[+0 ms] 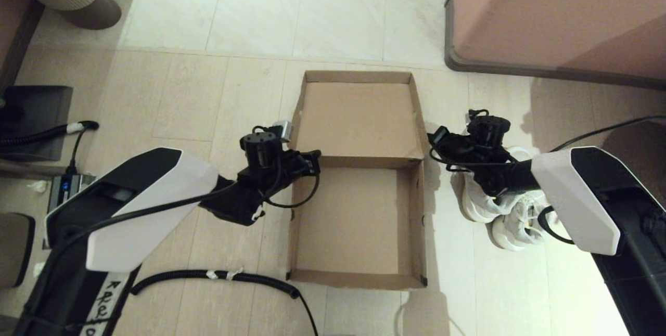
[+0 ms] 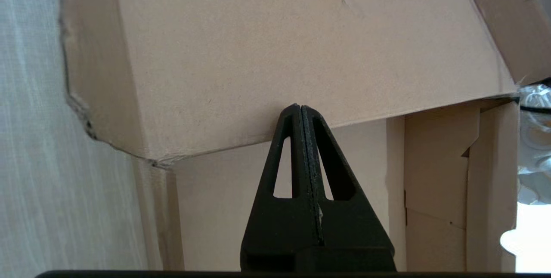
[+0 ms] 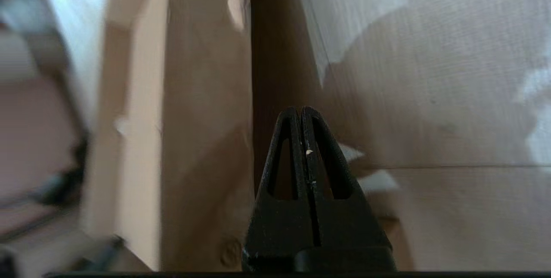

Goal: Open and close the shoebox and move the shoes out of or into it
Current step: Close the shoe box

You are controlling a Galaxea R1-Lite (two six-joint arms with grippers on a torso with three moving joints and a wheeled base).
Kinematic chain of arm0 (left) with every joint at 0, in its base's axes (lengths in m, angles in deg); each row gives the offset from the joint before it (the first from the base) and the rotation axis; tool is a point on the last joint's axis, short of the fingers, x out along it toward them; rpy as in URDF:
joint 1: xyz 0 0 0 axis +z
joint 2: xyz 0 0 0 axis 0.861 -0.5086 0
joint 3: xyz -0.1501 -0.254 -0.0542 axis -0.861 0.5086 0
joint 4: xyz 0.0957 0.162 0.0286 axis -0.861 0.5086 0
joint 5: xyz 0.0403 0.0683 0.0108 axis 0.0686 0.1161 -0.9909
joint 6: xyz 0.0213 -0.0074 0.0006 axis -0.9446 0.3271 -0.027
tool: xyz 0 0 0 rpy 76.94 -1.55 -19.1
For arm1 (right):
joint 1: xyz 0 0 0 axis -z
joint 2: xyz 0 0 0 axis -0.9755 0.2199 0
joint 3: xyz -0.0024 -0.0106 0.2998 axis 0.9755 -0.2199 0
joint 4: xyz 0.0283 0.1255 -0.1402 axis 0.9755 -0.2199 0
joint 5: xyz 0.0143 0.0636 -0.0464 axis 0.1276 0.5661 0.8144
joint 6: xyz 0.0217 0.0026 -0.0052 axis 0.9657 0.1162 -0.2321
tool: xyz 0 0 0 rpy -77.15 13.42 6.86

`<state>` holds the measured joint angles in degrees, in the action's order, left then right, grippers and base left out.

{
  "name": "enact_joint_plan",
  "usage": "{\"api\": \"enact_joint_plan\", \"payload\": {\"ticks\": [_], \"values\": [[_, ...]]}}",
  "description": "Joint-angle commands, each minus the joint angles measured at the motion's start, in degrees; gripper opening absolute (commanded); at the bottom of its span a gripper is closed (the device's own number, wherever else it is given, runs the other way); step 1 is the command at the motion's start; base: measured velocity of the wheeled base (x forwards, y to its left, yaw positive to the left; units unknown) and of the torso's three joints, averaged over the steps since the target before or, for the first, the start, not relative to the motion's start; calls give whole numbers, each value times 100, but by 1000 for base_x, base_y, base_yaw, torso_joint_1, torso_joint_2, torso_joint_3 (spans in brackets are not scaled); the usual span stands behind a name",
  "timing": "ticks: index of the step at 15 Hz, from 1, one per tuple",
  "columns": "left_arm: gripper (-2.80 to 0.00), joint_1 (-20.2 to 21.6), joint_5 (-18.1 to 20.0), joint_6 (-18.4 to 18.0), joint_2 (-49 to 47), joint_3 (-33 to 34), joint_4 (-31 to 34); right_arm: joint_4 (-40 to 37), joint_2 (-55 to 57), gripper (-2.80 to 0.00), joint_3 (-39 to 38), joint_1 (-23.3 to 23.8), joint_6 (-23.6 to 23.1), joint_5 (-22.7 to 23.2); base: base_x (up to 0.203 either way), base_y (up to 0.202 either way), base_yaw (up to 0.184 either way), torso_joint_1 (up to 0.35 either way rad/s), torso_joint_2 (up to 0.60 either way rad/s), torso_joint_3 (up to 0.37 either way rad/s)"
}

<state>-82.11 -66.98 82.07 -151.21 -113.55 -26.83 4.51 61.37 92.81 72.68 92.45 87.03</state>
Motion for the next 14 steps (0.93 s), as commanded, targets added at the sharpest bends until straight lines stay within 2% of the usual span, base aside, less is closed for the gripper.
{"api": "enact_joint_plan", "payload": {"ticks": [1, 3, 4, 8, 10, 11, 14], "values": [[-280, -53, 6, 11, -106, 86, 0, 10, 157, -280, 217, -41, 422, 127, 0, 0, 0, 0, 0, 0], [-280, -206, 0, 11, -264, 102, 2, 44, 198, -280, 232, -21, 794, 750, 0, 0, 0, 0, 0, 0], [-280, -345, -2, -1, -337, 166, 7, 46, 272, -280, 233, -13, 816, 842, 0, 0, 0, 0, 0, 0], [-280, -879, -11, -349, -563, 341, 26, 38, 310, -280, 225, -4, 861, 910, 0, 0, 0, 0, 0, 0], [-280, -872, -11, -350, -581, 315, 27, 40, 292, -280, 220, 81, 1169, 927, 0, 0, 0, 0, 0, 0], [-280, -861, -11, -350, -574, 315, 12, 45, 265, -280, 219, 197, 1473, 1093, 0, 0, 0, 0, 0, 0], [-280, -853, -11, -350, -502, 317, 0, 221, 180, -280, 217, 530, 2347, 2168, 0, 0, 0, 0, 0, 0]]}}
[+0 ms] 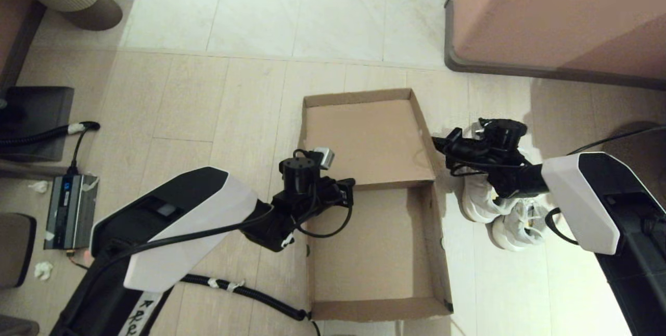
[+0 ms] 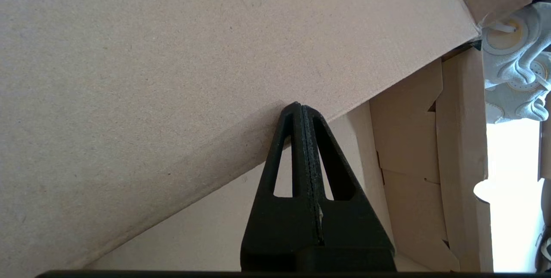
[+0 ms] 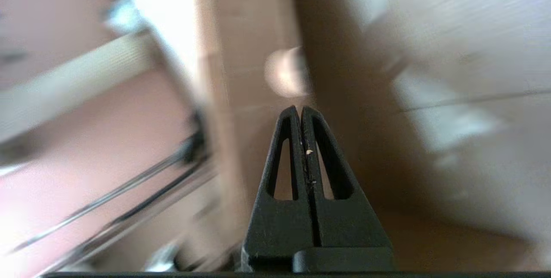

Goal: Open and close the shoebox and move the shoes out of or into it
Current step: Close the shoe box

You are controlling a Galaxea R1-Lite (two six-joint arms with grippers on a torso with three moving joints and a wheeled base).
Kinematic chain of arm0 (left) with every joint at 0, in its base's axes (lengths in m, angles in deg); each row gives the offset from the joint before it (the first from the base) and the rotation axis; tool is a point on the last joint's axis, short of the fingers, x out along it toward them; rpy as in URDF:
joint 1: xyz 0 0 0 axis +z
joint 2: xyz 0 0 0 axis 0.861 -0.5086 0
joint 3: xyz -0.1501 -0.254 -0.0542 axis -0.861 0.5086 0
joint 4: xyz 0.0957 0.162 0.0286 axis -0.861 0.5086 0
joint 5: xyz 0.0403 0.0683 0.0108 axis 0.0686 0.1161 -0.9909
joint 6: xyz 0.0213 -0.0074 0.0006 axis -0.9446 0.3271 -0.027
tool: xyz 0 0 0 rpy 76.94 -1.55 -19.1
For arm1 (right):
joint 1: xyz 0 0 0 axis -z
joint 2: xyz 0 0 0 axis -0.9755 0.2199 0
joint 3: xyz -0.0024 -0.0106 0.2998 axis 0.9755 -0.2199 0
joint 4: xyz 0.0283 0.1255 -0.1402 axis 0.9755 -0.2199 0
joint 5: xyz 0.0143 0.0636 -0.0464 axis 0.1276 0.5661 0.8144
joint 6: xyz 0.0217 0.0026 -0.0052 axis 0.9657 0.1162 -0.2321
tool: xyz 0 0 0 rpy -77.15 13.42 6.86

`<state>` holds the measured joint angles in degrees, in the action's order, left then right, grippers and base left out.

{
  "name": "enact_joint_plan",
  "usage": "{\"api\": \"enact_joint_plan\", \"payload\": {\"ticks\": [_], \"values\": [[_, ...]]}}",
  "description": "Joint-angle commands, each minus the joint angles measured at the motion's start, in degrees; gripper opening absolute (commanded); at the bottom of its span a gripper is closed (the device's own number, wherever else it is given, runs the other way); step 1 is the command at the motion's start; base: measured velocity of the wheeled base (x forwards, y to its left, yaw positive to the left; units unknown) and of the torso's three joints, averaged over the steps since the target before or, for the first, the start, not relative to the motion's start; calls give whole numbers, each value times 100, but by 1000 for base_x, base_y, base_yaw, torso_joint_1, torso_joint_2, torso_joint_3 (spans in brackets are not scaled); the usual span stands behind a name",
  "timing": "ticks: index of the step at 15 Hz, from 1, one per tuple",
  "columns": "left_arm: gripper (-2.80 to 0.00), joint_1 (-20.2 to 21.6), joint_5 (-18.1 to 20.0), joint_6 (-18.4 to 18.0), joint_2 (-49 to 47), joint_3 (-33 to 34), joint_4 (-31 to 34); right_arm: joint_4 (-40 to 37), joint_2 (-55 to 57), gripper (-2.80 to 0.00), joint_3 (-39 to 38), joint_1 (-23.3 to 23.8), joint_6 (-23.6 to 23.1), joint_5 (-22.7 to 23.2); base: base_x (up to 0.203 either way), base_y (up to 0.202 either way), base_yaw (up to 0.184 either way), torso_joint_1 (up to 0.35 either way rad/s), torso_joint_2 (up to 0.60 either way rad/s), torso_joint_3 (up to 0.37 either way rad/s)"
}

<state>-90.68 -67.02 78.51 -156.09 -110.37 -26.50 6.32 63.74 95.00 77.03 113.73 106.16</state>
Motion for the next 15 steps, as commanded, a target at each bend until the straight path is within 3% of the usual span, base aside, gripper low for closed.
{"api": "enact_joint_plan", "payload": {"ticks": [1, 3, 4, 6, 9, 12, 15], "values": [[-280, 4, -7, 6, 1, -3, -32, 269, -58, -280, 3, 195, 597, 685, 0, 0, 0, 0, 0, 0], [-280, 22, -7, 6, 13, -3, -32, 619, -27, -280, 12, 349, 1124, 1432, 0, 0, 0, 0, 0, 0], [-280, 38, -7, 6, 4, -3, -32, 661, 24, -280, 13, 367, 1153, 1484, 0, 0, 0, 0, 0, 0], [-280, 39, -7, 6, 13, -3, -32, 682, 101, -280, 1, 369, 1008, 1062, 0, 0, 0, 0, 0, 0], [-280, 39, -16, 6, 83, -3, -32, 249, 156, -280, 8, 339, 98, 595, 0, 0, 0, 0, 0, 0], [-280, 39, -51, 6, 285, -12, -11, -862, 114, -280, 38, 149, -1273, -177, 0, 0, 0, 0, 0, 0], [-280, 31, -51, 6, 241, -47, -15, -1026, 119, -280, 50, 4, -1346, -131, 0, 0, 0, 0, 0, 0]]}}
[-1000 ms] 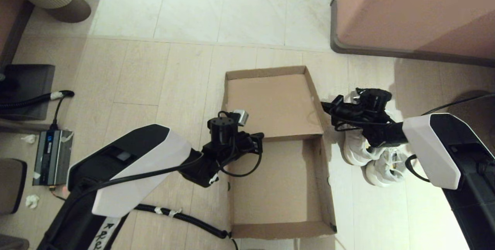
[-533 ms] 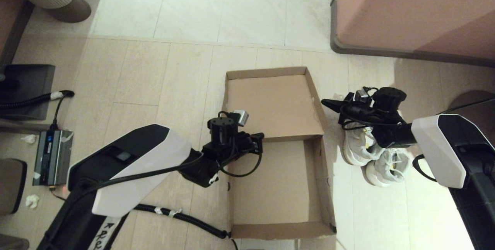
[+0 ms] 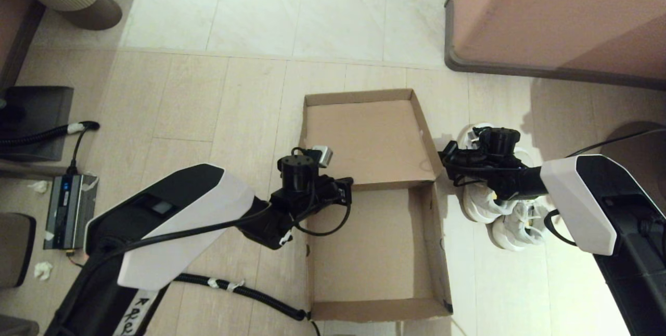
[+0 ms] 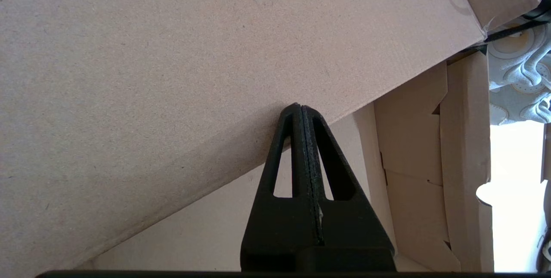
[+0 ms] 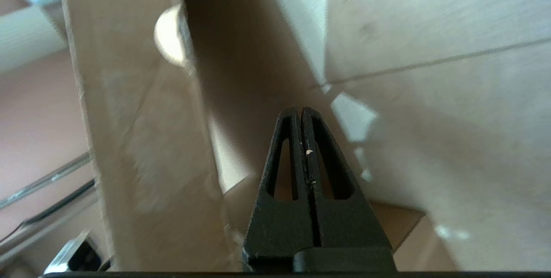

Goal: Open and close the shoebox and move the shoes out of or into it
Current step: Close the shoe box

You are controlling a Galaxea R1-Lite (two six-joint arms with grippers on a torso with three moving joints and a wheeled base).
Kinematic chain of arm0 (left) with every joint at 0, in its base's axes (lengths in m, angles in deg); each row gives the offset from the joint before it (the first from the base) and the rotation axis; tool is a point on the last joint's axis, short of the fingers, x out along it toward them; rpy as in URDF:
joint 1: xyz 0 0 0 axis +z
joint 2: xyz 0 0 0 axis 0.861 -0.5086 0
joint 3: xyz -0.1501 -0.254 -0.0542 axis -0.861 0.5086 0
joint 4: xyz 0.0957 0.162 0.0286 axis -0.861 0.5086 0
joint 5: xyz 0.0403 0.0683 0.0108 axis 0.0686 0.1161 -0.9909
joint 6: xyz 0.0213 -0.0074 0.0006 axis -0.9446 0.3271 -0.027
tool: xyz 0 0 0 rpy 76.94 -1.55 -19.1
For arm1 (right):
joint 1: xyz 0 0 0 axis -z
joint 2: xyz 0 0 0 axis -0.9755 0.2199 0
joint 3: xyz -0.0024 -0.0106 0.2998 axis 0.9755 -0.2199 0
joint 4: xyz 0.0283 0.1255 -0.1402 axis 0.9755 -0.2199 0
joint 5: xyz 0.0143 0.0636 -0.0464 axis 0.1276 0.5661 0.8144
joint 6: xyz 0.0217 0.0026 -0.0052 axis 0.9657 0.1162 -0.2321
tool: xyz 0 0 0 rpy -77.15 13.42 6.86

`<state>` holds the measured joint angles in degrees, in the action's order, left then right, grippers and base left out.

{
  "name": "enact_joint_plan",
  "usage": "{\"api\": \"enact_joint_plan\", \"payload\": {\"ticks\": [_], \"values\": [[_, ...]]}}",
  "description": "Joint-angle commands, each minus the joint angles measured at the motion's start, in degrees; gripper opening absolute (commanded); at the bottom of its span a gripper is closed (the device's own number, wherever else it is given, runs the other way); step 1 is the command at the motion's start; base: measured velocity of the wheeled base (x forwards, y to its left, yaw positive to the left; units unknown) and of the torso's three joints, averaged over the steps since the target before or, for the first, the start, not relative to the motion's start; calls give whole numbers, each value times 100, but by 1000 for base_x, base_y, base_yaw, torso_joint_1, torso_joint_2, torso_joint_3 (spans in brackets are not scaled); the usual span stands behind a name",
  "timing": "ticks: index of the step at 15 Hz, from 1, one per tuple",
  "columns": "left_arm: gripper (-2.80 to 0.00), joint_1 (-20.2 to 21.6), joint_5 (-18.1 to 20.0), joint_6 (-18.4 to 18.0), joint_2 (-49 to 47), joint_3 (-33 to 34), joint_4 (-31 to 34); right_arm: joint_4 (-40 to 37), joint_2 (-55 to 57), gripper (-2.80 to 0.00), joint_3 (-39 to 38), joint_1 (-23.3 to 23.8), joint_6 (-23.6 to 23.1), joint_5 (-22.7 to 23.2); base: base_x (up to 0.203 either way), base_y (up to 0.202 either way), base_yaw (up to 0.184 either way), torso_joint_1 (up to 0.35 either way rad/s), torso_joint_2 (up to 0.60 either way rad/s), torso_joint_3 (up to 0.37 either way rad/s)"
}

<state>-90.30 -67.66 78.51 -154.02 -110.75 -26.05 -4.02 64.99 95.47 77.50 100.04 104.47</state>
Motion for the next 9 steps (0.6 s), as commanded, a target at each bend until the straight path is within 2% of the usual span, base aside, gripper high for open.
{"api": "enact_joint_plan", "payload": {"ticks": [1, 4, 6, 9], "values": [[-280, -7, 13, 12, 9, -9, -60, 12, -8, -280, 2, -54, 107, 240, 0, 0, 0, 0, 0, 0], [-280, -7, 13, 15, -1, -9, -69, 78, -62, -280, 2, -18, 850, 723, 0, 0, 0, 0, 0, 0], [-280, -7, 13, 15, -24, -41, -77, 247, -62, -280, -4, 84, 1169, 1342, 0, 0, 0, 0, 0, 0], [-280, -16, 22, 15, -29, -97, -69, 874, 3, -280, 2, 206, 2029, 2058, 0, 0, 0, 0, 0, 0]]}}
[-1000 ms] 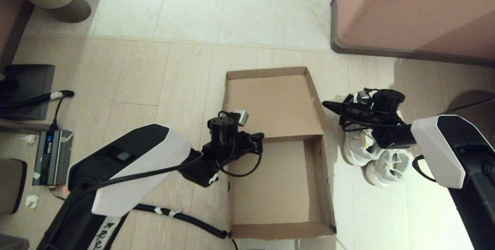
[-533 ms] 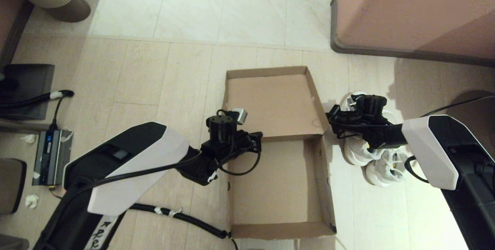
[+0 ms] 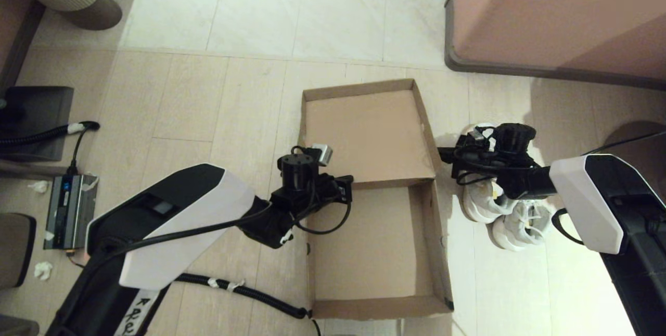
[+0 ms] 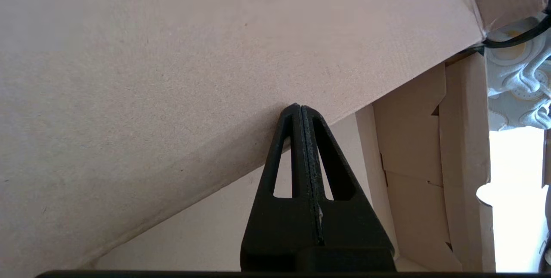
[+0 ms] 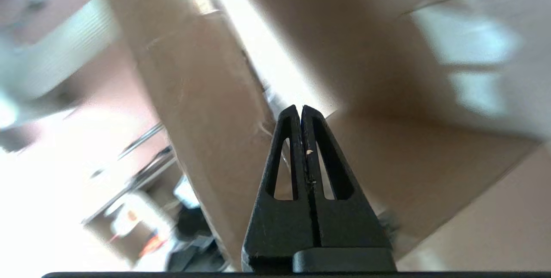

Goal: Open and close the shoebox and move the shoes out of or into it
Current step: Close the shoe box

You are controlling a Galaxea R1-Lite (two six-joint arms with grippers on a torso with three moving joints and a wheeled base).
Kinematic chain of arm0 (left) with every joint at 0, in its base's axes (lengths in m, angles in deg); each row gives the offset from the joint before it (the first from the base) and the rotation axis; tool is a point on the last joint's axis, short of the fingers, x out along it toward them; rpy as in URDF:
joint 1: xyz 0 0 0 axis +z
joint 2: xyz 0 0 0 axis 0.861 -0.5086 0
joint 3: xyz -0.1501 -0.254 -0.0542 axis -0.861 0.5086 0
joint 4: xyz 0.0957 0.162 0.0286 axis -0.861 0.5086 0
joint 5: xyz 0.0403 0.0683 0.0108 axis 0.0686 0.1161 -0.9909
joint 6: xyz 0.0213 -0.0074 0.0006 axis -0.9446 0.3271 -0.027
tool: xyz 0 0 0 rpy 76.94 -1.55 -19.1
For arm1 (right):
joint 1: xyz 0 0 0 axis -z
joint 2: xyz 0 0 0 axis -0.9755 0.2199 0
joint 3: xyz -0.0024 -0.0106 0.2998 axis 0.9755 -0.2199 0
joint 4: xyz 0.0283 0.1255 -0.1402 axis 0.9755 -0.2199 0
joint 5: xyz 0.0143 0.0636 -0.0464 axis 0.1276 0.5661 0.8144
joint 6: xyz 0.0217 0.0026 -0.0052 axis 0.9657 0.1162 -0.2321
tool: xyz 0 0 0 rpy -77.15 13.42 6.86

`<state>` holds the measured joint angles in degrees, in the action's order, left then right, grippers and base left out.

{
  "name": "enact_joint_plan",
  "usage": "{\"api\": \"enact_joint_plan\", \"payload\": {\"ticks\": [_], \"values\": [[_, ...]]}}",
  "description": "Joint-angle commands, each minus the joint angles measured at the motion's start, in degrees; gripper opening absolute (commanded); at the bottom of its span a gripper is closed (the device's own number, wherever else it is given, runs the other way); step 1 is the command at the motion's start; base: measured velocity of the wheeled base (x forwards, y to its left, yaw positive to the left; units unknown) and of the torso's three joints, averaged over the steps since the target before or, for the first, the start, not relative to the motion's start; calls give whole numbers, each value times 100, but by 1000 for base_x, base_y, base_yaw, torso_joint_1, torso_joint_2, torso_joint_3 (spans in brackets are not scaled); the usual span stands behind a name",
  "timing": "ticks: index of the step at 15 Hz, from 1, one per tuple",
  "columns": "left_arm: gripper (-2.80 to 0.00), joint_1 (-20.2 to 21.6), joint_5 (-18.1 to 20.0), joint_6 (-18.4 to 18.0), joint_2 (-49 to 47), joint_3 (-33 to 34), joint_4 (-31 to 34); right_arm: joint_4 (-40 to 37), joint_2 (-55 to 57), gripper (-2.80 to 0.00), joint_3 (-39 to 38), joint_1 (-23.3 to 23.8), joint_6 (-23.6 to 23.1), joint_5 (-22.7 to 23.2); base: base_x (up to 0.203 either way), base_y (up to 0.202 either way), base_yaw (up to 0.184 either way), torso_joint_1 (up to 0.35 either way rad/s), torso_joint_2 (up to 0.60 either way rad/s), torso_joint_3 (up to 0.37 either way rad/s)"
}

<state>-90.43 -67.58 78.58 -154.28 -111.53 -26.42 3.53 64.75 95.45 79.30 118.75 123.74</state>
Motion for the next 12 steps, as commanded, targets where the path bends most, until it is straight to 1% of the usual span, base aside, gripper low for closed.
{"api": "enact_joint_plan", "payload": {"ticks": [1, 3, 9, 12], "values": [[-280, -2, 14, 8, -10, -36, -32, 227, 60, -280, 4, 43, 271, 282, 0, 0, 0, 0, 0, 0], [-280, -2, 14, 8, -28, -52, -32, 272, 69, -280, 4, 89, 286, 722, 0, 0, 0, 0, 0, 0], [-280, -55, 21, 8, -10, -147, -32, 285, 7, -280, 22, 25, 286, 909, 0, 0, 0, 0, 0, 0], [-280, -90, 14, 8, -19, -230, 3, 374, -35, -280, 22, -92, 295, 948, 0, 0, 0, 0, 0, 0]]}}
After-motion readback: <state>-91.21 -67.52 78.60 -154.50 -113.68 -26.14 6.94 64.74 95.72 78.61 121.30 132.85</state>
